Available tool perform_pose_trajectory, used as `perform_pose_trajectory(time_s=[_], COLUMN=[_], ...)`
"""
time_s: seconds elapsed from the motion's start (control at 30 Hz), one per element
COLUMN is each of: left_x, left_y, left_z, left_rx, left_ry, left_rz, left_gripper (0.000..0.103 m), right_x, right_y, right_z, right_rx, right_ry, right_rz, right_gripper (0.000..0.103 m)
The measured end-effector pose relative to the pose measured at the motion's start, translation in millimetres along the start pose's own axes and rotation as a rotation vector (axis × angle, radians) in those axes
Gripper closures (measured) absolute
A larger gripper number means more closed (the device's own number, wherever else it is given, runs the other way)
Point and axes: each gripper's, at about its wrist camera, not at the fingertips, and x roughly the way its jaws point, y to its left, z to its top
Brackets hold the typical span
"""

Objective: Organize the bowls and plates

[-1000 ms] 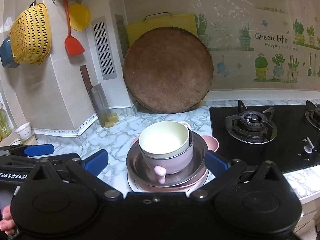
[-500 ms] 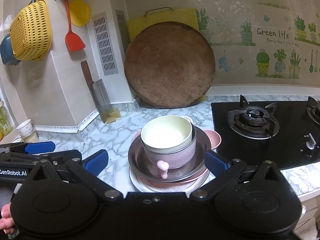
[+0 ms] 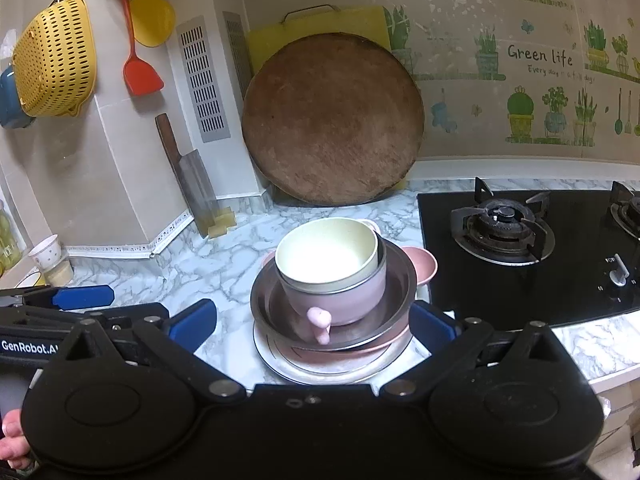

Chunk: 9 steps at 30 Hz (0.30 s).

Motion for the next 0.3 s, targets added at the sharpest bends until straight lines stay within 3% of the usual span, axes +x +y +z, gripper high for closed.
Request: perform_pose_trajectory(time_s=[0.3], left_x=[1.4], left_y=[-1.5], left_z=[-1.0], left_rx=[-0.002], left_ry=[0.008], left_rz=[0.004], left_gripper=[0.000], right_x=[-0.2], right_y=[-4.8], right_z=[-1.9], right_rx=[0.021], right_ry=[0.009], right_rz=[0.001], right_gripper=[0.000])
